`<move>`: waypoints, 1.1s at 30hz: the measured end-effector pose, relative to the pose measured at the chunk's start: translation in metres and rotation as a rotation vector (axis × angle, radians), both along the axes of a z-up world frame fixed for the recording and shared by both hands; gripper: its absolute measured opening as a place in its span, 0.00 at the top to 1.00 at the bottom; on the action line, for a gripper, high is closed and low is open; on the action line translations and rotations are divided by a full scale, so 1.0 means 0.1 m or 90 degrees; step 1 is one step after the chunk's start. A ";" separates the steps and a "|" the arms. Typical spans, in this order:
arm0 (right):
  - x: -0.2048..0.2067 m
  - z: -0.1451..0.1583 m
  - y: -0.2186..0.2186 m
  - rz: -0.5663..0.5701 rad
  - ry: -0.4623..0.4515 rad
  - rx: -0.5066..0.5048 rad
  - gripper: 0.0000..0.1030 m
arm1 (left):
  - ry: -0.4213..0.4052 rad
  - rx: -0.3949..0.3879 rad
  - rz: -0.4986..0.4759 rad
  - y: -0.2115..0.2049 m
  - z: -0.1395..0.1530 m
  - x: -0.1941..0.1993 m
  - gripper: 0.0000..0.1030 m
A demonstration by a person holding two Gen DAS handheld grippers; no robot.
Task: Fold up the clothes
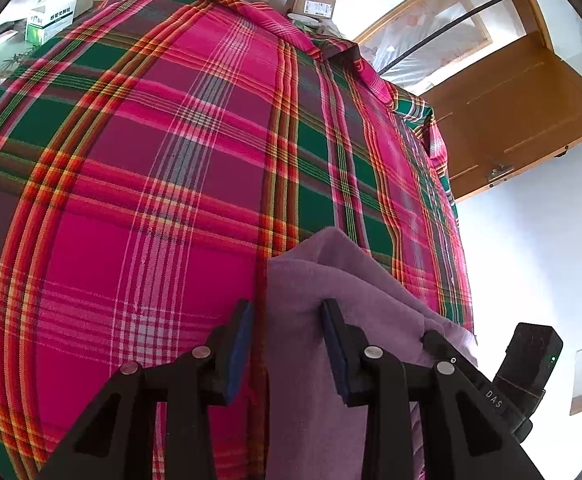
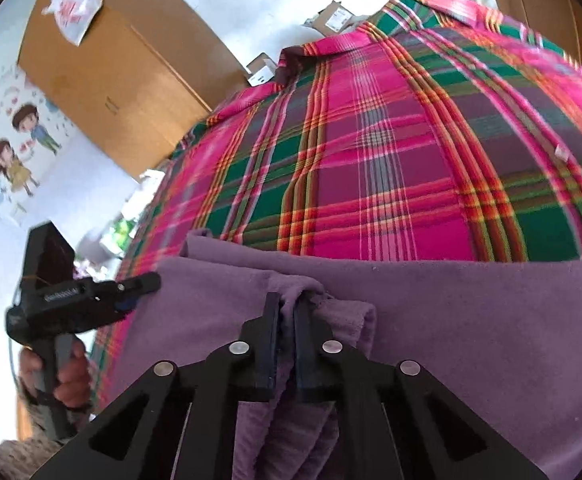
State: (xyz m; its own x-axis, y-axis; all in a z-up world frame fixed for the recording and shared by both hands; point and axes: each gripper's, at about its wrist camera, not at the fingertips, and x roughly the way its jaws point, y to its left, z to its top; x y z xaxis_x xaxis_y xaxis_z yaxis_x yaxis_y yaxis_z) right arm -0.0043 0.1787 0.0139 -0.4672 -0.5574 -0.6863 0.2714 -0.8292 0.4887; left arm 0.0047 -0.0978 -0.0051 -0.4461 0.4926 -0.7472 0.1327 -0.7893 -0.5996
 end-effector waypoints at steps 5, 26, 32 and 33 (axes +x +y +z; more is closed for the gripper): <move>0.15 0.11 0.01 0.015 0.014 0.025 0.89 | -0.005 -0.003 0.008 0.00 0.02 0.07 0.65; 1.01 0.06 0.11 0.121 -0.018 -0.057 0.93 | -0.013 -0.010 0.006 -0.01 0.06 0.66 0.65; 1.05 0.06 0.28 0.091 -0.017 -0.074 0.94 | -0.011 -0.014 0.004 0.00 0.06 0.67 0.65; 1.05 0.01 0.32 0.089 -0.027 -0.074 0.94 | -0.011 -0.015 0.003 0.00 0.06 0.67 0.65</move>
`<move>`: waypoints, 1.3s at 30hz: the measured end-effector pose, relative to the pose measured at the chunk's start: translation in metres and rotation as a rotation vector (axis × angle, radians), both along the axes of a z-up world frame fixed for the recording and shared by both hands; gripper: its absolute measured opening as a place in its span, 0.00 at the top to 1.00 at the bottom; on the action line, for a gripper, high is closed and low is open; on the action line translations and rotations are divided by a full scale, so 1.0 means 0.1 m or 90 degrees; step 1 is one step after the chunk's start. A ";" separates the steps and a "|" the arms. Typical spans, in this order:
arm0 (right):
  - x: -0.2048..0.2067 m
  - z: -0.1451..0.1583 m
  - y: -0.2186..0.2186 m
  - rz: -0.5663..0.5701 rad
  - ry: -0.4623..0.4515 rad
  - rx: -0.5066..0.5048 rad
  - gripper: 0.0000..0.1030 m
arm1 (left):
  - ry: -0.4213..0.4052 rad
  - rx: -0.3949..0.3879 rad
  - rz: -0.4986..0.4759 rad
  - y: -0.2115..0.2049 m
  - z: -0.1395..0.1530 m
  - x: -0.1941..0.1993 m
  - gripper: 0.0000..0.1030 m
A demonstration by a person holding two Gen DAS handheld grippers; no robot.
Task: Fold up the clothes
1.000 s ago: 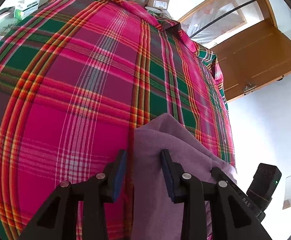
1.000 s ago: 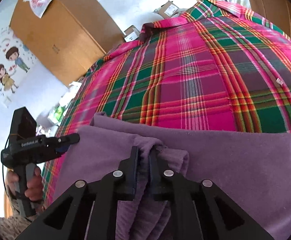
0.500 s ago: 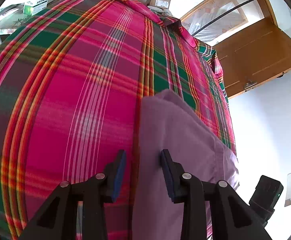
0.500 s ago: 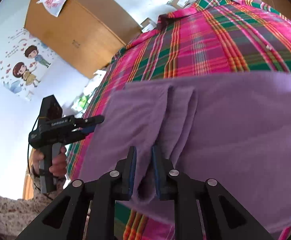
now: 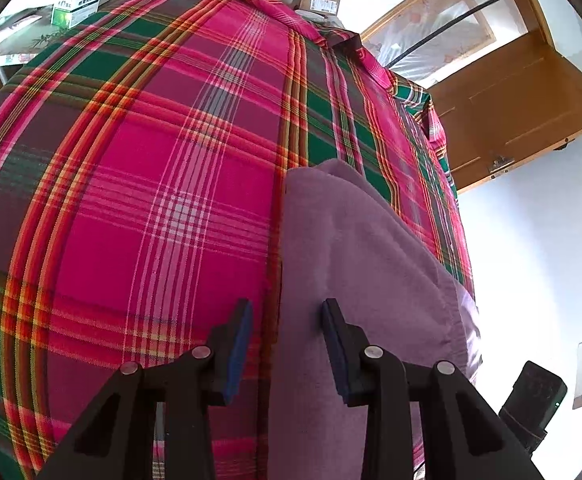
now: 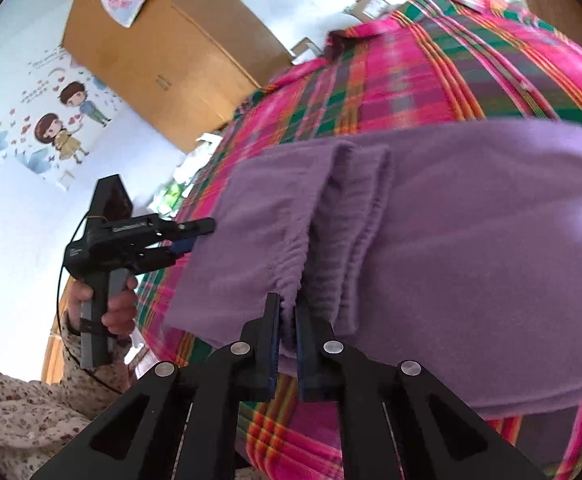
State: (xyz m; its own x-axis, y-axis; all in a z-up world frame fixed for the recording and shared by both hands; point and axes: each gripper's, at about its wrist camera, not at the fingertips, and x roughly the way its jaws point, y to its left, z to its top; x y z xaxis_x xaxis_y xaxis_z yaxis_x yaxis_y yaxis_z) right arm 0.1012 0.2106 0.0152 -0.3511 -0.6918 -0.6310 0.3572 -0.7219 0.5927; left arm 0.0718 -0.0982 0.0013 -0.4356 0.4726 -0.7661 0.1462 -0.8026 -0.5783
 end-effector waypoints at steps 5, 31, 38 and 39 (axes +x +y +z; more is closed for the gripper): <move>0.02 -0.04 0.05 -0.006 -0.015 0.002 0.93 | 0.000 0.008 0.001 -0.02 -0.01 0.00 0.65; 0.21 0.32 -0.67 0.047 0.169 0.205 0.83 | 0.004 0.026 -0.007 -0.14 -0.04 0.19 0.65; 0.25 0.20 -1.17 0.118 0.211 0.253 0.81 | 0.005 0.032 -0.011 -0.16 -0.04 0.23 0.65; 0.24 0.14 -1.19 0.125 0.196 0.253 0.81 | 0.006 0.033 -0.012 -0.16 -0.04 0.23 0.65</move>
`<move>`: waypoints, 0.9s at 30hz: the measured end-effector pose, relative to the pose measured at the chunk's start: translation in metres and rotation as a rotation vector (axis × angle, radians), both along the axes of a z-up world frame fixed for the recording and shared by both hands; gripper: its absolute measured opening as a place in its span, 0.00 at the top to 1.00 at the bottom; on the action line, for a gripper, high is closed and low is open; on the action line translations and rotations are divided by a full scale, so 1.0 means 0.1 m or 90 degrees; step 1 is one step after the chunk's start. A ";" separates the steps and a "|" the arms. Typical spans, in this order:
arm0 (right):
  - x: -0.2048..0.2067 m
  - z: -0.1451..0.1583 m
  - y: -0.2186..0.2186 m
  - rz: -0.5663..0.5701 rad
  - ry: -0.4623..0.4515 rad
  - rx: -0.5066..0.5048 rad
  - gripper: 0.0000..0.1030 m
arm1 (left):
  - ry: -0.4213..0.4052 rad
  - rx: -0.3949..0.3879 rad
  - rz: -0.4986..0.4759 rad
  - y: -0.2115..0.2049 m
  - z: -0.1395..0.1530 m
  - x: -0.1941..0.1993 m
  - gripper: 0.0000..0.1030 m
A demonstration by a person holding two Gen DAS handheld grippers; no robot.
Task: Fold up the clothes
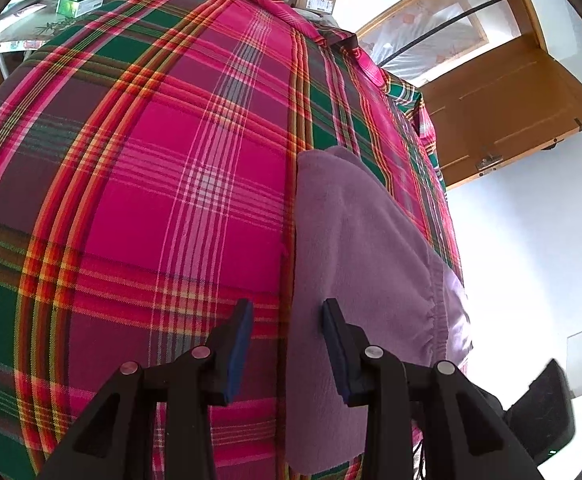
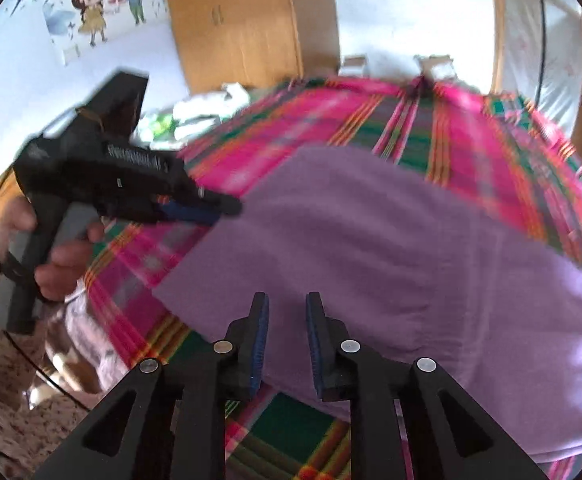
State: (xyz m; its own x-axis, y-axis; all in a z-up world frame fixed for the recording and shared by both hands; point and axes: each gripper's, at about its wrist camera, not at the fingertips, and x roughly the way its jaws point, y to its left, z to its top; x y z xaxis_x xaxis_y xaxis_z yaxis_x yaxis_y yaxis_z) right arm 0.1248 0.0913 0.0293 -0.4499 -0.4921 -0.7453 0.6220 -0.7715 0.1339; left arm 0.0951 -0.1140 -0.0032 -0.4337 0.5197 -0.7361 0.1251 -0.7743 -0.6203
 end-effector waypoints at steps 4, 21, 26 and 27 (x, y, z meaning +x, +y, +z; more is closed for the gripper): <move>0.00 -0.12 0.02 -0.006 -0.019 0.009 0.81 | 0.002 0.008 -0.004 -0.03 -0.01 0.02 0.65; 0.10 -0.02 -0.65 0.054 0.010 -0.017 0.45 | -0.001 0.006 -0.017 -0.06 -0.02 0.01 0.65; 0.15 -0.11 -0.84 0.053 0.038 0.029 0.45 | -0.002 0.005 -0.021 -0.05 -0.02 -0.02 0.65; 0.14 -0.14 -0.88 0.047 0.043 0.045 0.45 | -0.003 0.005 -0.023 -0.05 -0.02 -0.02 0.65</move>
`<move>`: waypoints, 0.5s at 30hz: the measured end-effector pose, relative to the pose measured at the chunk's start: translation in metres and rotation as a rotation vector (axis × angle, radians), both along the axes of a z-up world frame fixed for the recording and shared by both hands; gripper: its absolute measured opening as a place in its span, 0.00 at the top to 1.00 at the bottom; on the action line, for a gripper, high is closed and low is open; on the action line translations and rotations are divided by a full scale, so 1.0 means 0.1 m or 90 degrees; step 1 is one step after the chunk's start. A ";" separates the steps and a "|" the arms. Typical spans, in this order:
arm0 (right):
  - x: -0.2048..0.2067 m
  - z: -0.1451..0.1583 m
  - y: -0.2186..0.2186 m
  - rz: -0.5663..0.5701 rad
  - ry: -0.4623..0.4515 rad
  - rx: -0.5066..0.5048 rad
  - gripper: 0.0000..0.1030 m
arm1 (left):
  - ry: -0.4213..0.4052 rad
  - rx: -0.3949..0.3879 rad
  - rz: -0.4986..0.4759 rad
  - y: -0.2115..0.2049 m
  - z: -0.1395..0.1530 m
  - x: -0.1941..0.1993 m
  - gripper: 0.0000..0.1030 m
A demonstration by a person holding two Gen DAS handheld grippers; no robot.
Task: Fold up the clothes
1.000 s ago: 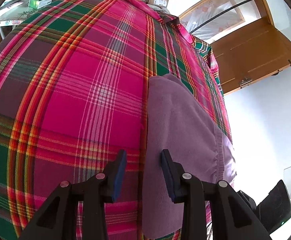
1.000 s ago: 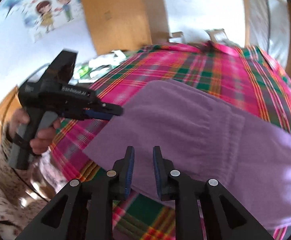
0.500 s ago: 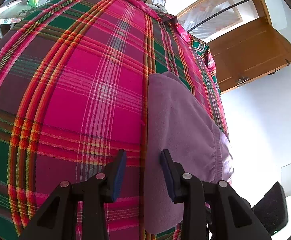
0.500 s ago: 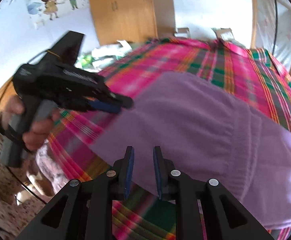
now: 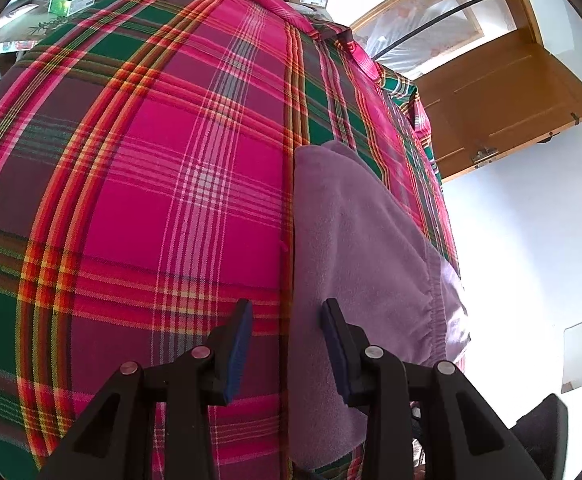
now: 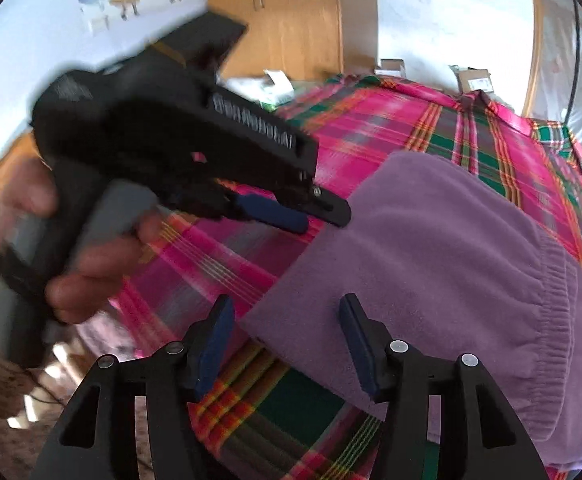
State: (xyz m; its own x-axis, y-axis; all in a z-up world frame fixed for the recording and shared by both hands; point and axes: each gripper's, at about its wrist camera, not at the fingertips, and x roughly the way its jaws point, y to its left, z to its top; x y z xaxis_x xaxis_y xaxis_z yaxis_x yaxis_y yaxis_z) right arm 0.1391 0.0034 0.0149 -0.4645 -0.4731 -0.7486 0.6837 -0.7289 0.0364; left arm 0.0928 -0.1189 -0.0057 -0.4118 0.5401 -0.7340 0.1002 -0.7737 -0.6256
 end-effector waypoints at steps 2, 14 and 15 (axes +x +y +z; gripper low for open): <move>0.02 -0.06 -0.07 -0.006 0.024 0.032 0.45 | -0.006 0.002 0.000 -0.01 0.00 -0.01 0.65; 0.10 -0.17 -0.05 -0.053 0.089 0.075 0.53 | -0.022 0.016 0.011 -0.01 -0.03 -0.16 0.64; 0.10 -0.16 -0.04 -0.054 0.090 0.073 0.55 | -0.020 0.018 0.011 -0.01 -0.03 -0.18 0.64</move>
State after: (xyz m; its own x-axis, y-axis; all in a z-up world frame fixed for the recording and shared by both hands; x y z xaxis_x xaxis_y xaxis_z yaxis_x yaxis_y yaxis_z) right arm 0.1493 -0.0002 -0.0015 -0.6027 -0.3433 -0.7203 0.6126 -0.7775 -0.1421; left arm 0.0750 -0.1195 -0.0086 -0.3977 0.5537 -0.7316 0.1338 -0.7538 -0.6433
